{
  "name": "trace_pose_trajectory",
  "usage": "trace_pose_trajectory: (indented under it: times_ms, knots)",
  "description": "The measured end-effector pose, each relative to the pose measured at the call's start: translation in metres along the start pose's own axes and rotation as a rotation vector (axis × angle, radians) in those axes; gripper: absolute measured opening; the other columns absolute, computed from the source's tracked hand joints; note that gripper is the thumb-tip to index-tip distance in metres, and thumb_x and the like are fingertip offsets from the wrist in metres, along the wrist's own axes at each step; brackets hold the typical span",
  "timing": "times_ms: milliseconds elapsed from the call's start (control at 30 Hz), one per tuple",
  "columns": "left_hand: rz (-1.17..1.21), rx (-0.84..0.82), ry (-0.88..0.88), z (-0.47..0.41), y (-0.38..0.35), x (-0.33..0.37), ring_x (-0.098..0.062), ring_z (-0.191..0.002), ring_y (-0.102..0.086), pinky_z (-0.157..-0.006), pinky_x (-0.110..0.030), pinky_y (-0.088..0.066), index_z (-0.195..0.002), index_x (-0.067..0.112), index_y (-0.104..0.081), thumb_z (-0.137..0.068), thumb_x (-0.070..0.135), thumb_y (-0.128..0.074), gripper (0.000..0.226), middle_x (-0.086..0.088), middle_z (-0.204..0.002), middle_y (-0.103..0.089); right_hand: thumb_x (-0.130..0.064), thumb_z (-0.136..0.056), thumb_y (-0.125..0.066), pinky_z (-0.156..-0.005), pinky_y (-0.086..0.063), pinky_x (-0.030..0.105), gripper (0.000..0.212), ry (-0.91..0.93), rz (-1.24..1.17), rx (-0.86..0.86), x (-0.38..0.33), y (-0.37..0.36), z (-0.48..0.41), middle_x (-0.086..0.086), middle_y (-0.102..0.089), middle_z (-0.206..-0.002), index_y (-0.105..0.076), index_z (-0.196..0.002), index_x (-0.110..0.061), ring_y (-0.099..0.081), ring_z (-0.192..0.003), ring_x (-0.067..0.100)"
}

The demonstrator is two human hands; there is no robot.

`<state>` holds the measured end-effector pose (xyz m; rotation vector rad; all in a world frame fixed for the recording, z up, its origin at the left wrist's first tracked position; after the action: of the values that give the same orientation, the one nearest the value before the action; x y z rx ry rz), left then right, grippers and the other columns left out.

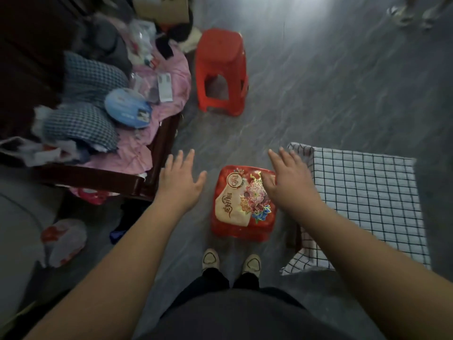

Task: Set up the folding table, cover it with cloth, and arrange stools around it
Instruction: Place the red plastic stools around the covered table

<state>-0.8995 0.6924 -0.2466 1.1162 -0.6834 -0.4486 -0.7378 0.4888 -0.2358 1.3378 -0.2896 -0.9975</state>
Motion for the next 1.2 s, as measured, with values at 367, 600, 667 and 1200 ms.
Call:
trace_pose_trajectory:
  times_ms: [367, 600, 667, 1200]
  knots:
    - [-0.084, 0.161, 0.022, 0.062, 0.077, -0.02, -0.031, -0.152, -0.003, -0.123, -0.049, -0.007, -0.159, 0.024, -0.005, -0.096, 0.059, -0.034, 0.078, -0.011, -0.166, -0.009, -0.053, -0.098, -0.04, -0.124, -0.006, 0.05, 0.071, 0.116, 0.012, 0.092, -0.079, 0.037, 0.049, 0.0, -0.009, -0.169, -0.012, -0.16, -0.032, 0.002, -0.155, 0.021]
    - [-0.088, 0.145, 0.056, 0.028, 0.109, -0.069, -0.03, -0.153, 0.001, -0.123, -0.051, -0.009, -0.158, 0.025, 0.001, -0.093, 0.062, -0.025, 0.08, -0.008, -0.167, -0.006, -0.052, -0.1, -0.037, -0.125, -0.005, 0.048, 0.069, 0.182, 0.054, 0.083, -0.154, 0.038, 0.0, -0.001, -0.009, -0.169, -0.01, -0.16, -0.032, 0.002, -0.155, 0.021]
    - [-0.091, 0.126, 0.039, 0.012, 0.116, -0.087, -0.03, -0.153, 0.004, -0.122, -0.051, -0.008, -0.159, 0.024, 0.002, -0.094, 0.062, -0.025, 0.08, -0.009, -0.167, -0.004, -0.052, -0.099, -0.038, -0.125, -0.008, 0.048, 0.07, 0.187, 0.074, 0.09, -0.178, 0.031, -0.02, -0.001, -0.011, -0.168, -0.011, -0.16, -0.032, -0.001, -0.155, 0.021]
    - [-0.138, -0.007, -0.088, -0.195, 0.209, -0.234, -0.03, -0.153, 0.004, -0.122, -0.053, -0.007, -0.158, 0.025, 0.001, -0.098, 0.061, -0.025, 0.075, -0.008, -0.167, -0.004, -0.052, -0.1, -0.037, -0.125, -0.006, 0.047, 0.069, 0.008, 0.068, 0.076, -0.356, 0.003, -0.192, -0.002, -0.009, -0.169, -0.009, -0.16, -0.032, 0.001, -0.155, 0.02]
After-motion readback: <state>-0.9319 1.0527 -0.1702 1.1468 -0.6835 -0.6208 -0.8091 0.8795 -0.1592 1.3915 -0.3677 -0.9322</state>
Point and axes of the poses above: each hand's wrist, its own z-axis away from the middle knuckle, its own y-axis out of the back of the hand, x = y × z, the point moved 1 cm from there along -z, towards the middle knuckle
